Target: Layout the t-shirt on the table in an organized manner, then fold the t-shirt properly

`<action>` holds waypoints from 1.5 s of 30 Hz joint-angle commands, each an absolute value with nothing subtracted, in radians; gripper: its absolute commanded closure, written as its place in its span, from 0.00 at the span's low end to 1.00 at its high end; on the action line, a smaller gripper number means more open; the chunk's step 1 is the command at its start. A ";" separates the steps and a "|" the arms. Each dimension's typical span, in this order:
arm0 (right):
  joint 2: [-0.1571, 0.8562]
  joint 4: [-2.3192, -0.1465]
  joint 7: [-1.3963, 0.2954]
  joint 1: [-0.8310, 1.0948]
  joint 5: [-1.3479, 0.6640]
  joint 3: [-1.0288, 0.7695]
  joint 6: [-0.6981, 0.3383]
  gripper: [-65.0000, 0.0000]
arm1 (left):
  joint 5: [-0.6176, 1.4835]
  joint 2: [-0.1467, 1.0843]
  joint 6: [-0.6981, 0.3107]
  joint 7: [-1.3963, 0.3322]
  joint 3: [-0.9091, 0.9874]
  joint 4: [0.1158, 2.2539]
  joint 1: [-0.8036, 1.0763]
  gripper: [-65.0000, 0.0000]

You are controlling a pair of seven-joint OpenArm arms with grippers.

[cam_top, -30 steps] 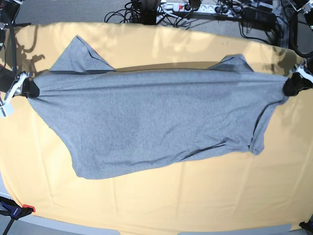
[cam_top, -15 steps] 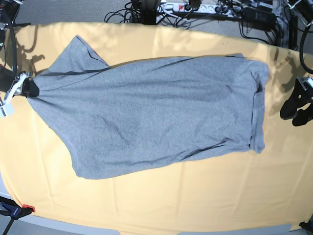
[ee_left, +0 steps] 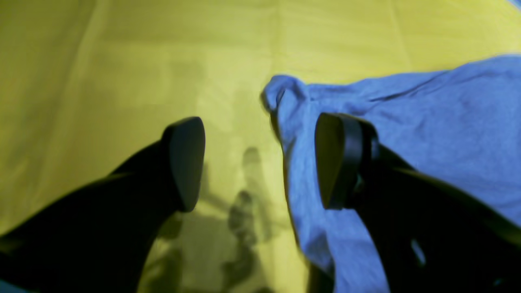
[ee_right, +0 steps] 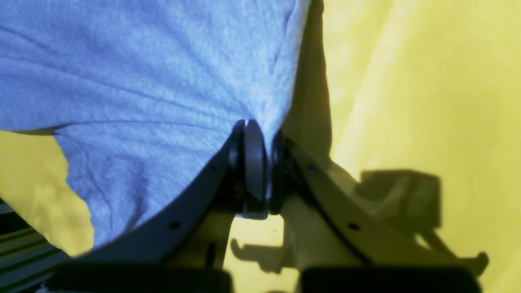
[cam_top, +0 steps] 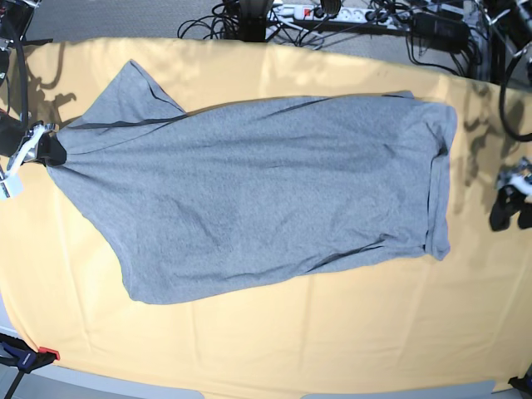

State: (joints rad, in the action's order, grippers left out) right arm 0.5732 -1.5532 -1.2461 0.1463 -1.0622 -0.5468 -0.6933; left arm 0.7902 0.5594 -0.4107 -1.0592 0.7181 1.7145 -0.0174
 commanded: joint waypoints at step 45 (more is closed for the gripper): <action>0.599 -1.570 -1.220 0.132 -1.074 -0.557 -0.698 1.00 | 0.670 0.619 -0.454 -0.968 0.401 1.139 -0.604 1.00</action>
